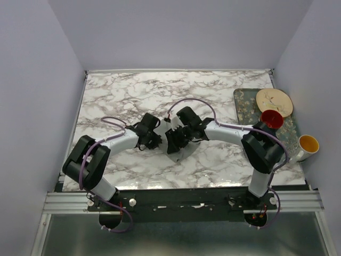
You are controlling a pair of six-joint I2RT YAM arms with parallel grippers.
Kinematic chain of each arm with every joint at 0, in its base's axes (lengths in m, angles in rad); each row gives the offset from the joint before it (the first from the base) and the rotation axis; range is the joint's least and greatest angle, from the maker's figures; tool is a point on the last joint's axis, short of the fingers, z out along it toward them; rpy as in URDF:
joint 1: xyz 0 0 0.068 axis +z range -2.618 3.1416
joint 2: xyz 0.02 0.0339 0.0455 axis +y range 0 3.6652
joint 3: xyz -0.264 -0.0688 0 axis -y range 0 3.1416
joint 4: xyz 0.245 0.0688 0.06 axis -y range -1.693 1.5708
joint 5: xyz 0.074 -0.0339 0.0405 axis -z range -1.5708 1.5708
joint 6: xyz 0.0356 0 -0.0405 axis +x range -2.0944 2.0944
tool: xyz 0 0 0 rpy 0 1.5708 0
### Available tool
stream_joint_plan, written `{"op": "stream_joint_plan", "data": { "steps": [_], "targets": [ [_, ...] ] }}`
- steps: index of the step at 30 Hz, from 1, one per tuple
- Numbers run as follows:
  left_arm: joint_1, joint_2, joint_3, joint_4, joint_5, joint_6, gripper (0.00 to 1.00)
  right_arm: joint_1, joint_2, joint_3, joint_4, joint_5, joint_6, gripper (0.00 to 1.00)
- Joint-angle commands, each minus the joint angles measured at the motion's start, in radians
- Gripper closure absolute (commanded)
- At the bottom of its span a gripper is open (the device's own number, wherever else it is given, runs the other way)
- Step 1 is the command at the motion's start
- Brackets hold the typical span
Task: Fold the napkin, place the utensils inside, and roll it up
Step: Roll the napkin with the utensil
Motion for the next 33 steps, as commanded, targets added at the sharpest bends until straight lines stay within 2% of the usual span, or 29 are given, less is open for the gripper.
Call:
{"op": "stream_joint_plan", "data": {
  "steps": [1,3,8,11,12,15,17,21,24,33],
  "targets": [
    [-0.03,0.031,0.087,-0.229,-0.051,-0.034,1.0,0.111,-0.127,-0.02,-0.166,0.519,0.024,0.36],
    [-0.035,0.035,0.098,-0.25,-0.036,-0.068,1.0,0.184,-0.143,-0.044,-0.113,0.651,0.039,0.36],
    [-0.038,0.026,0.104,-0.267,-0.005,-0.1,1.0,0.316,-0.175,-0.093,0.028,0.798,0.056,0.41],
    [-0.038,0.023,0.095,-0.267,0.0,-0.115,1.0,0.341,-0.162,-0.096,0.088,0.801,0.015,0.48],
    [-0.039,0.026,0.096,-0.27,0.007,-0.114,1.0,0.344,-0.151,-0.09,0.097,0.805,0.002,0.55],
    [-0.036,0.037,0.098,-0.269,0.017,-0.12,1.0,0.365,-0.128,-0.084,0.113,0.808,-0.045,0.66],
    [-0.038,0.04,0.101,-0.267,0.018,-0.118,1.0,0.369,-0.115,-0.073,0.114,0.793,-0.048,0.66],
    [-0.036,0.041,0.105,-0.27,0.027,-0.121,1.0,0.369,-0.072,-0.071,0.128,0.785,-0.065,0.51],
    [-0.036,0.044,0.104,-0.27,0.044,-0.131,1.0,0.373,-0.052,-0.068,0.137,0.778,-0.085,0.46],
    [-0.031,0.029,0.109,-0.272,0.076,-0.137,1.0,0.379,0.001,-0.117,0.157,0.814,-0.045,0.43]
  ]
}}
